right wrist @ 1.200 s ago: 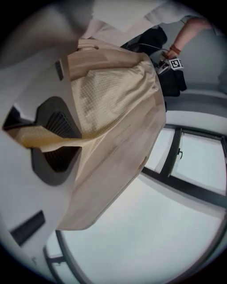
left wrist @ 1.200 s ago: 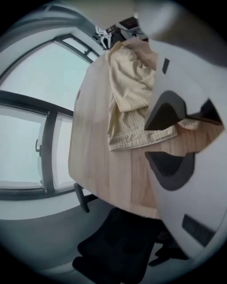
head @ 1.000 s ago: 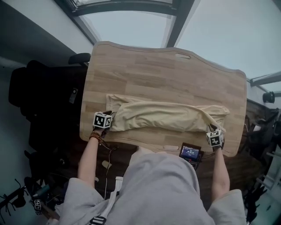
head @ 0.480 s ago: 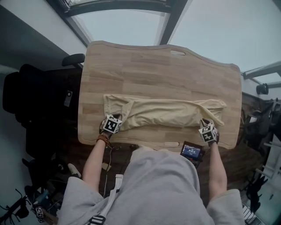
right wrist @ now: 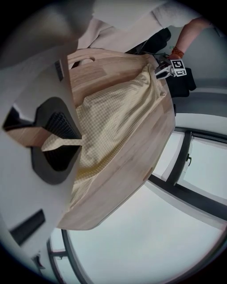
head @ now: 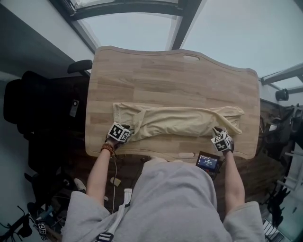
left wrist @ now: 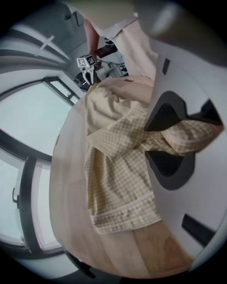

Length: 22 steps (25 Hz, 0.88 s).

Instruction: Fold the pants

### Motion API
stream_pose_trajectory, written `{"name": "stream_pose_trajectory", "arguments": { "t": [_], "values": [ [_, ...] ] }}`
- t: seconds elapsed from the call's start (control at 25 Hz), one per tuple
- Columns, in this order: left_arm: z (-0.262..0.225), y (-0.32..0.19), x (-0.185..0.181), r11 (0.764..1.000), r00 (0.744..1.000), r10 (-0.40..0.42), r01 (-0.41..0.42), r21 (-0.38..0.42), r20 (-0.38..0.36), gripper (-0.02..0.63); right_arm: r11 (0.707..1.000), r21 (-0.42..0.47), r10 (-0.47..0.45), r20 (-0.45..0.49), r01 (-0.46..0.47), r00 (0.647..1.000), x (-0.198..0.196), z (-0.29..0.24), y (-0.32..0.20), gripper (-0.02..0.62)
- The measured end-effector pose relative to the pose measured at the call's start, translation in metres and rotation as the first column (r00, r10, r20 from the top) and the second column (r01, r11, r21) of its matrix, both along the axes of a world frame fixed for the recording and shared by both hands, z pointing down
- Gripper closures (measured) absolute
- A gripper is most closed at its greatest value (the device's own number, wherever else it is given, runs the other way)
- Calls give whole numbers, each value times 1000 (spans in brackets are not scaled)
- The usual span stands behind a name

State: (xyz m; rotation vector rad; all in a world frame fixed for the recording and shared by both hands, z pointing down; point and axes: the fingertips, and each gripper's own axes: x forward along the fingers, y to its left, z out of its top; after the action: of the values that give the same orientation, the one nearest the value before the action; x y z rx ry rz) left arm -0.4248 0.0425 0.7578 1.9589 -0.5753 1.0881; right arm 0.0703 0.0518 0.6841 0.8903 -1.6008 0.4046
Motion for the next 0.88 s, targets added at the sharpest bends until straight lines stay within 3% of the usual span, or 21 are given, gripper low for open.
{"name": "stream_pose_trajectory", "arguments": {
  "t": [0.08,0.16,0.28,0.32,0.48,0.6,0.68,0.76,0.88],
  "values": [
    [4,-1,6,999,999,-36,36,20,20,466,1000,0,-4,0,4,1000,-2,-1,-1,551],
    [3,-4,10,997,996,-22,16,73,85,485,1000,0,-1,-4,1,1000,-3,-1,-2,551],
    [-13,-10,8,975,976,11,-58,213,215,586,1000,-4,0,-4,0,1000,-5,1,-2,551],
    [-23,-15,5,964,972,0,-63,259,237,586,1000,-3,-2,-2,2,1000,-7,0,-3,551],
    [-71,-30,-1,922,982,-52,-23,387,182,588,1000,2,-13,2,13,1000,-11,-1,-8,552],
    [-103,-36,-12,883,977,-15,-87,462,212,587,1000,1,-21,6,21,1000,-15,-1,-11,552],
    [-102,-41,-39,878,960,-66,-74,473,273,592,1000,5,-25,10,25,1000,-17,-2,-13,552],
    [-85,-44,-77,894,940,-193,51,444,280,594,1000,6,-28,14,28,1000,-20,-1,-13,552],
    [-50,-21,-98,935,945,-294,253,247,143,591,999,0,-36,15,36,999,-24,1,-11,552]
  ]
}}
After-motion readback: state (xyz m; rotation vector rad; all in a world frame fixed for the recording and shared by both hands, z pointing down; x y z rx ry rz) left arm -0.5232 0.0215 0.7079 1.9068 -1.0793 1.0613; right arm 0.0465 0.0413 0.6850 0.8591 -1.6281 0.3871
